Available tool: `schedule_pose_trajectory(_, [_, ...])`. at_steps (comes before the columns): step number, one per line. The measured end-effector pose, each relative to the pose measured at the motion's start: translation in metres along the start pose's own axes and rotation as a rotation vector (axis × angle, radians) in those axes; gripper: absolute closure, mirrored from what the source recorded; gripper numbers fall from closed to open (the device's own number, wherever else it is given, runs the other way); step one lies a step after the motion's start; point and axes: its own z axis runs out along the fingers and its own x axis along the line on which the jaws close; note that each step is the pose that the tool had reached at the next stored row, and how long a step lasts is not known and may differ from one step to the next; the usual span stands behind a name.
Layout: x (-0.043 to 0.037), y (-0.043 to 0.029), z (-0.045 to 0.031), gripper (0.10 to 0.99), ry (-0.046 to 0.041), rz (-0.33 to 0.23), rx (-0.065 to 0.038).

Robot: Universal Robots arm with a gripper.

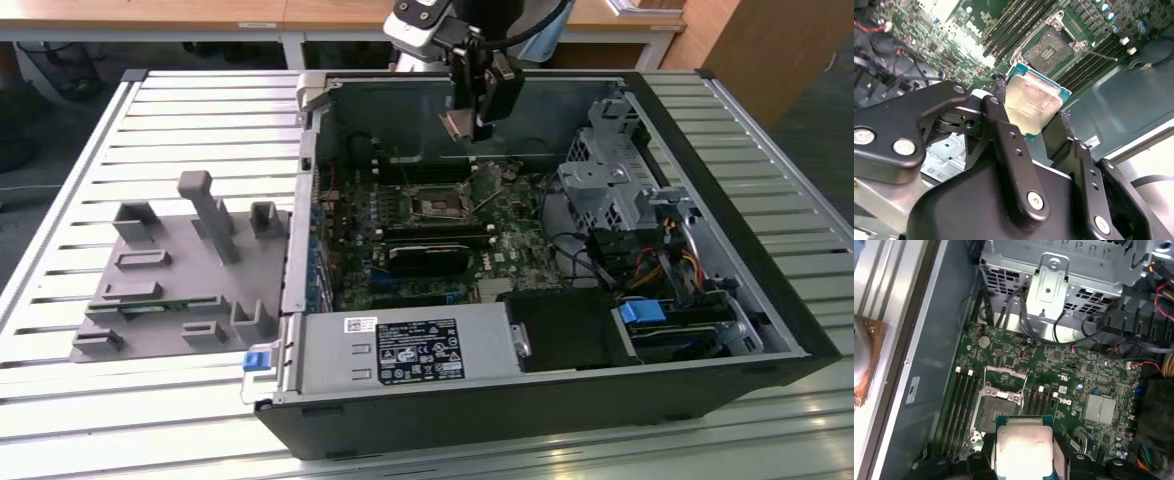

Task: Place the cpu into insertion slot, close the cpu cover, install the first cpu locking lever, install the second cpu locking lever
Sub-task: 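Place the cpu into insertion slot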

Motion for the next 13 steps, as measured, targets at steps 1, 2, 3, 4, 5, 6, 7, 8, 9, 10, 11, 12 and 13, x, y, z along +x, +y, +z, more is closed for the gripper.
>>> schedule_pose_trajectory(1, [0.0, 0.0, 0.0005, 0.545, -0.0014, 0.015, 0.0])
schedule_pose_trajectory(2, [0.0002, -0.0001, 0.0011, 0.545, -0.0026, 0.028, 0.0])
schedule_pose_trajectory(3, [0.0007, 0.0, 0.0019, 0.545, -0.0036, 0.038, 0.0])
schedule_pose_trajectory(4, [0.0012, 0.0, 0.0031, 0.545, -0.0042, 0.046, -0.001])
schedule_pose_trajectory(5, [0.0022, 0.0, 0.0046, 0.545, -0.0046, 0.052, -0.001])
schedule_pose_trajectory(6, [0.0037, 0.0002, 0.0065, 0.545, -0.0051, 0.057, -0.001])
schedule_pose_trajectory(7, [0.0053, 0.0004, 0.0084, 0.545, -0.0053, 0.06, -0.001])
schedule_pose_trajectory(8, [0.0068, 0.0005, 0.0103, 0.545, -0.0057, 0.064, -0.001])
schedule_pose_trajectory(9, [0.0083, 0.0006, 0.0121, 0.545, -0.006, 0.067, -0.001])
schedule_pose_trajectory(10, [0.0094, 0.0007, 0.0139, 0.545, -0.0064, 0.073, -0.001])
schedule_pose_trajectory(11, [0.0099, 0.0007, 0.0158, 0.545, -0.0072, 0.082, -0.001])
schedule_pose_trajectory(12, [0.0101, 0.0006, 0.0176, 0.545, -0.0084, 0.096, -0.001])
schedule_pose_trajectory(13, [0.0102, 0.0005, 0.0194, 0.545, -0.0099, 0.111, -0.001])
